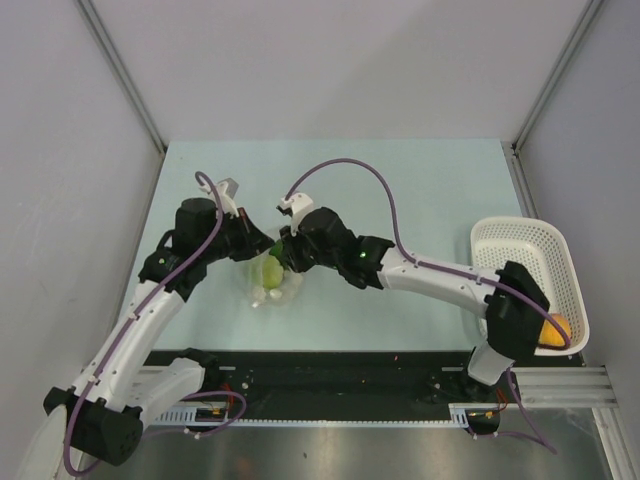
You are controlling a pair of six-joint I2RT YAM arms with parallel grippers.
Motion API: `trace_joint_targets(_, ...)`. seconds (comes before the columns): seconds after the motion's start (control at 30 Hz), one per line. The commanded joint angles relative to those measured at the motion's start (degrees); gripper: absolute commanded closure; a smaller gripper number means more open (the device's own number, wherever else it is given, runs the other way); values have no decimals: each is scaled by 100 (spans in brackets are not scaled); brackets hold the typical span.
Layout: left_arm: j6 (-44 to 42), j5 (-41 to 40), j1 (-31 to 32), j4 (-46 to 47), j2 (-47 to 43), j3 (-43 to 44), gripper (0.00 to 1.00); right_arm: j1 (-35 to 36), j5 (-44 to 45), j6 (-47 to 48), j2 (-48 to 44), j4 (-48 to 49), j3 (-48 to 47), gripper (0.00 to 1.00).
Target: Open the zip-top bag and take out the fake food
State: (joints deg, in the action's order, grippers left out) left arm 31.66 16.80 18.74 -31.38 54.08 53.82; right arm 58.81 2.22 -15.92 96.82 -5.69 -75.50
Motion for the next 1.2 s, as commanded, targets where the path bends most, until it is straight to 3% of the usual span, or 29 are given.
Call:
trace_joint_targets(0.0,94,166,42,272,58,181,100,385,762,502,-874,-685,-324,75)
trace_joint_targets(0.43,77,157,42,202,155,339,100,685,807,309,-1007,-784,-316,60)
trace_joint_targets(0.6,86,78,42,211,137,357,100,676,534,458,-665,-144,-316,60)
trace_joint_targets(0.73,16,-272,42,-70,94,515,100,579,499,371,-164,244,-307,69)
trace_joint_targets(0.83,112,-616,50,-132,-38,550,100,535,490,388,188,507,-316,68)
trace_joint_targets(1.07,833,-792,165,43,-161,234,100,298,236,177,926,1210,-307,51)
trace_joint_targets(1.17,868,-888,174,-61,-170,173,100,272,183,212,1190,1386,-307,37)
